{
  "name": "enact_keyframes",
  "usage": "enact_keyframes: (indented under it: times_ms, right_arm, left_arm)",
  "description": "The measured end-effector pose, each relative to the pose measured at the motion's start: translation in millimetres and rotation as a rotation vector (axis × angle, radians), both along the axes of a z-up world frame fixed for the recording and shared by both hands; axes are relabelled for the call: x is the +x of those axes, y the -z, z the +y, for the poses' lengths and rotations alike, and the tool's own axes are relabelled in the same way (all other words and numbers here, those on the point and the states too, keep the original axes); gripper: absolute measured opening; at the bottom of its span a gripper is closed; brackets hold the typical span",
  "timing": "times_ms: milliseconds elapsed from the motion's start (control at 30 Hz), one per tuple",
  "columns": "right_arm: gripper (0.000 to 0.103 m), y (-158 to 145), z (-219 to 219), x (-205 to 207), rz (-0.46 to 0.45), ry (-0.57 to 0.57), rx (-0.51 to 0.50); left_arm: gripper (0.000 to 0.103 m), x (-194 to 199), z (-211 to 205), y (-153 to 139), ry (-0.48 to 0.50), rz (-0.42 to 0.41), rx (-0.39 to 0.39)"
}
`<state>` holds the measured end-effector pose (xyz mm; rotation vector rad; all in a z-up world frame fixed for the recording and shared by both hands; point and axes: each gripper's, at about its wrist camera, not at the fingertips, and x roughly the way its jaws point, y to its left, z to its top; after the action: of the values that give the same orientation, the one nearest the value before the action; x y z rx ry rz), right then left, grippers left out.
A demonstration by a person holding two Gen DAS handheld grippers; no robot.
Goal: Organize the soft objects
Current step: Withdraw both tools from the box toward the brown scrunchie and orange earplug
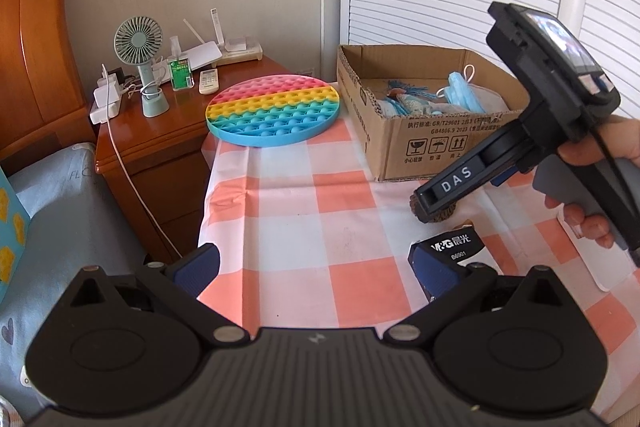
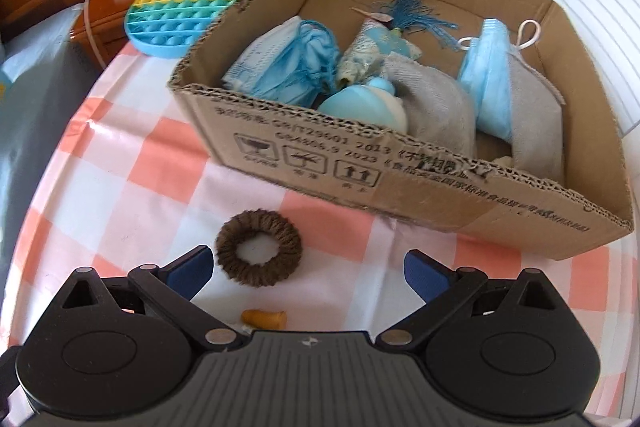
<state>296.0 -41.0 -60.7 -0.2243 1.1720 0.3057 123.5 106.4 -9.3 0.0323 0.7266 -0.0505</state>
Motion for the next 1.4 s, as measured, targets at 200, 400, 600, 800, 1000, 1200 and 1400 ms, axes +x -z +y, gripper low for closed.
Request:
enact_keyframes:
  times_ms: [200, 400, 600, 800, 1000, 1200, 1400]
  right_arm:
    - [0.103, -1.0, 3.3, -5.9, 0.006, -0.041, -0.043]
    - [0.103, 4.4, -2.9, -4.8, 0.024, -0.028, -0.073]
    - [0.103, 5.0, -9.0, -4.1, 0.018, -0.012, -0.113]
    - [0.103, 0.9, -16.3, -2.9, 0.000, 0.010, -0.138]
    - [0.103, -21.8, -22.9, -14.2, -0.046, 0.005, -0.055]
    - [0.103, -52.3, -33.5, -40.5, -0.145, -0.025, 0.049]
    - [0.103, -69.1, -56.0, -78.7, -0.251, -0.042, 0.143]
  left_arm:
    - [0.102, -0.4, -0.2, 0.8, 0.005, 0.002, -0.006]
    - [0.102, -2.4, -0.4, 0.3, 0.005, 0.001, -0.007]
    - [0.102, -2.7, -1.2, -0.5, 0.007, 0.000, -0.006]
    - [0.102, -3.2, -4.0, -1.2, 0.014, -0.001, 0.006]
    - [0.102, -2.4, -4.2, -5.2, 0.028, -0.002, 0.005]
    - [0.102, 4.0, -2.5, -10.5, 0.032, 0.012, 0.021]
    - [0.102, 8.6, -7.1, -19.3, 0.043, 0.000, 0.049]
